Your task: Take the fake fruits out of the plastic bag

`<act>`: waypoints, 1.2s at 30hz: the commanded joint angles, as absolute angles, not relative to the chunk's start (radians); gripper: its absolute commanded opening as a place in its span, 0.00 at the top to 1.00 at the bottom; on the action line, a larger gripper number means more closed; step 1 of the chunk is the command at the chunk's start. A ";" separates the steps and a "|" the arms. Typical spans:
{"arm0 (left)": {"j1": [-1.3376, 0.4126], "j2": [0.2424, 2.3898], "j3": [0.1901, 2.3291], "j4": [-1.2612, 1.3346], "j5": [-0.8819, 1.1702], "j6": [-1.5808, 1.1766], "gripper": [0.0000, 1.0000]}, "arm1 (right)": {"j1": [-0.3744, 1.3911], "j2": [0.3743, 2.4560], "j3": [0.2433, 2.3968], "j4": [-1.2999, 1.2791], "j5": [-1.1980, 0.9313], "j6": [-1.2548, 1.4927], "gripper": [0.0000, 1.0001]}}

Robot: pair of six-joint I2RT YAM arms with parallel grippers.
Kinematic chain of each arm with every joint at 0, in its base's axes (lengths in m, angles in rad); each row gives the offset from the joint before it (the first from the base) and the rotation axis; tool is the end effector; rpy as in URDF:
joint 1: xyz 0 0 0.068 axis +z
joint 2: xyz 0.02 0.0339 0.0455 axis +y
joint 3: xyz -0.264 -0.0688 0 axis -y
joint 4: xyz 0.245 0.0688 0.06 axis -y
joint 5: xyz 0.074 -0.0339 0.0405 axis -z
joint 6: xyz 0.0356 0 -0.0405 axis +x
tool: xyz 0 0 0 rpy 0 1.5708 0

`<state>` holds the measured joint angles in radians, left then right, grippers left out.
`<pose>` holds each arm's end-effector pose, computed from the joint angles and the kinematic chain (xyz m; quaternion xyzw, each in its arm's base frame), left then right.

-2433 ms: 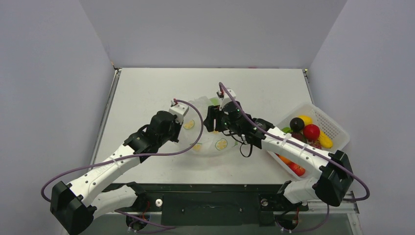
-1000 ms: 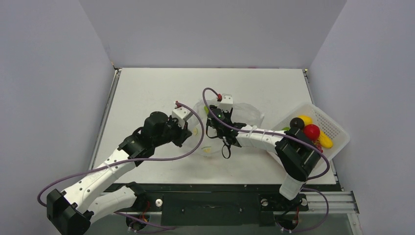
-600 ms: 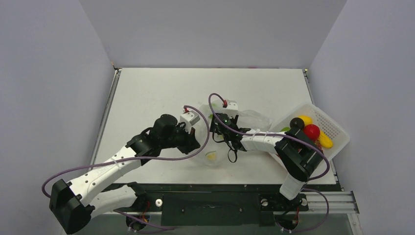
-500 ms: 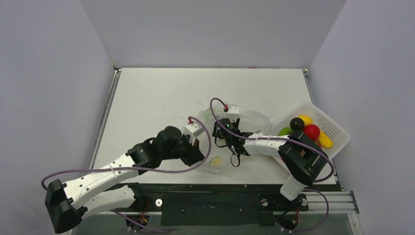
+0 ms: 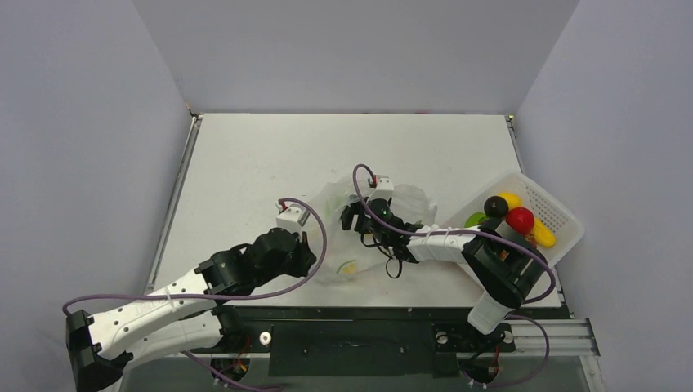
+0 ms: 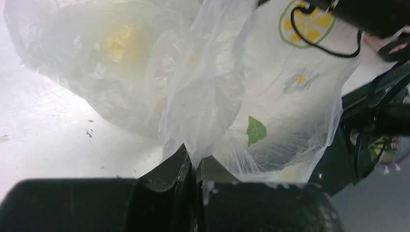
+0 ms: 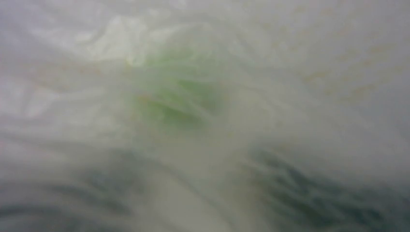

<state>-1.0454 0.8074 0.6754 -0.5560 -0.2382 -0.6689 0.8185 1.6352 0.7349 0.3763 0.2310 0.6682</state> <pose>0.0936 -0.1447 0.2625 0.1181 0.8914 -0.2503 0.3589 0.2317 0.2356 0.1679 -0.0072 0.8623 0.2625 0.4331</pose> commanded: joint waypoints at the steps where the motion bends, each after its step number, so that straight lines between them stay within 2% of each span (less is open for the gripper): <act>1: -1.025 0.817 0.752 -0.519 -0.356 -0.625 1.00 | 0.801 1.671 0.760 0.530 0.111 0.702 0.31; 6: -1.025 0.822 0.736 -0.449 -0.334 -0.605 1.00 | 0.770 1.739 0.787 0.604 0.096 0.778 0.35; 12: -1.029 0.843 0.720 -0.402 -0.227 -0.588 1.00 | 0.715 1.846 0.794 0.790 0.078 0.922 0.34; 18: -1.041 0.869 0.710 -0.397 -0.187 -0.590 1.00 | 0.709 1.896 0.829 0.837 0.079 0.961 0.30; 21: -1.042 0.871 0.705 -0.394 -0.183 -0.584 1.00 | 0.702 1.912 0.826 0.887 0.060 0.982 0.19; 23: -1.042 0.873 0.706 -0.394 -0.185 -0.578 1.00 | 0.703 1.917 0.829 0.902 0.052 0.987 0.16; 36: -1.046 0.885 0.709 -0.388 -0.180 -0.571 1.00 | 0.730 2.046 1.006 0.773 0.067 0.969 0.14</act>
